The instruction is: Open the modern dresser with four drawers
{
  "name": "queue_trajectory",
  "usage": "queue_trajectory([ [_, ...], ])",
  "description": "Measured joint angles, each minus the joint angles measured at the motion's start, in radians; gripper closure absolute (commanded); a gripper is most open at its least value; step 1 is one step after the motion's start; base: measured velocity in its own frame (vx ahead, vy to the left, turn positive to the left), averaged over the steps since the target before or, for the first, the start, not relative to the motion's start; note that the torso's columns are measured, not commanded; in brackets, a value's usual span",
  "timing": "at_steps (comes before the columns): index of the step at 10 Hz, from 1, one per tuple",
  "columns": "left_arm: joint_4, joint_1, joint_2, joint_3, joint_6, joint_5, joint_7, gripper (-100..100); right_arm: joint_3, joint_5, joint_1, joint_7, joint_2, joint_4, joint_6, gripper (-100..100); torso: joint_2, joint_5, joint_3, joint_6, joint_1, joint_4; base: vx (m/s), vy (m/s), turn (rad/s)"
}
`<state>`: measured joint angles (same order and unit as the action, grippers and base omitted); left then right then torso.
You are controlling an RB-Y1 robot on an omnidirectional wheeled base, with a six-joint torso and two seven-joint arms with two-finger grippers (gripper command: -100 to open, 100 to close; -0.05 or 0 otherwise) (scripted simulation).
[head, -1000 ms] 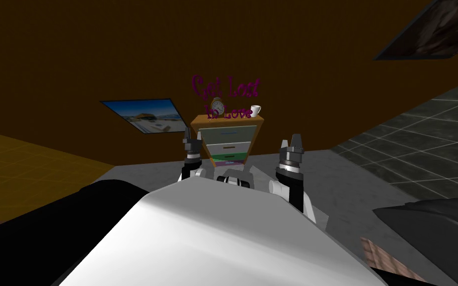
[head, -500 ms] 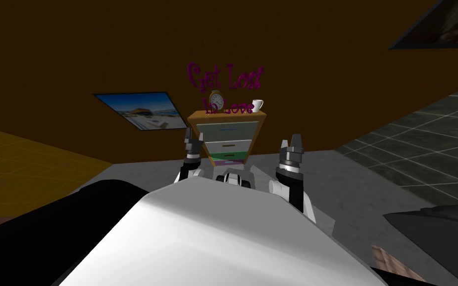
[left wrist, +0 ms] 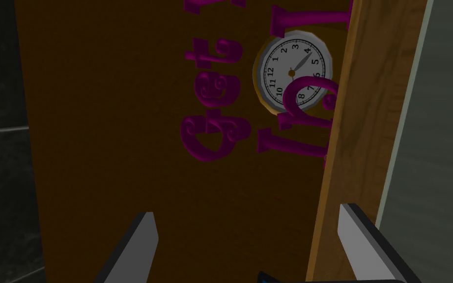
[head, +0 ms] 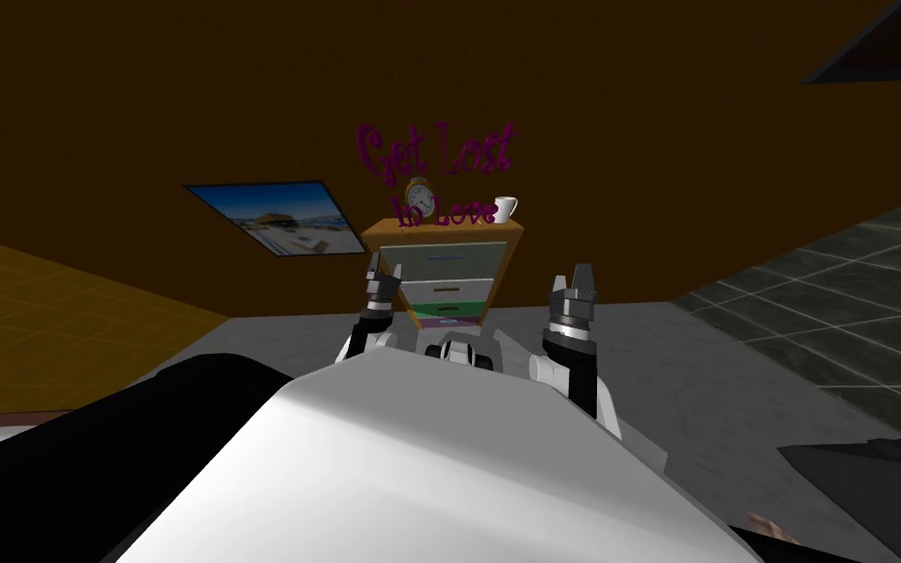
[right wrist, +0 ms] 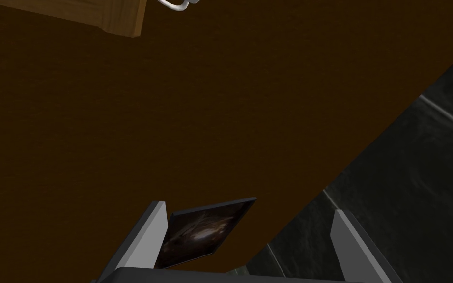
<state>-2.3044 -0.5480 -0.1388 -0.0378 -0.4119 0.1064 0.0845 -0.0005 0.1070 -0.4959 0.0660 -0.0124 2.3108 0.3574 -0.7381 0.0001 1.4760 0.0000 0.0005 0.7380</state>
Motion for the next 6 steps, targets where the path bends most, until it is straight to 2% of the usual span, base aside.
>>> queue_trajectory([
  [3,0.005,0.000,-0.006,0.022,0.068,0.036,0.016,-100,0.000,0.000,0.000,0.000,0.000,0.000,0.000,0,-0.001,0.000,0.000,0.000,0.001,0.000,0.084,-0.084,0.075],
  [6,0.010,0.001,0.008,0.034,0.126,0.064,0.026,-100,0.000,0.000,0.000,0.000,0.000,0.000,0.000,0,-0.001,0.000,0.000,0.000,-0.001,0.000,0.066,-0.077,0.052],
])
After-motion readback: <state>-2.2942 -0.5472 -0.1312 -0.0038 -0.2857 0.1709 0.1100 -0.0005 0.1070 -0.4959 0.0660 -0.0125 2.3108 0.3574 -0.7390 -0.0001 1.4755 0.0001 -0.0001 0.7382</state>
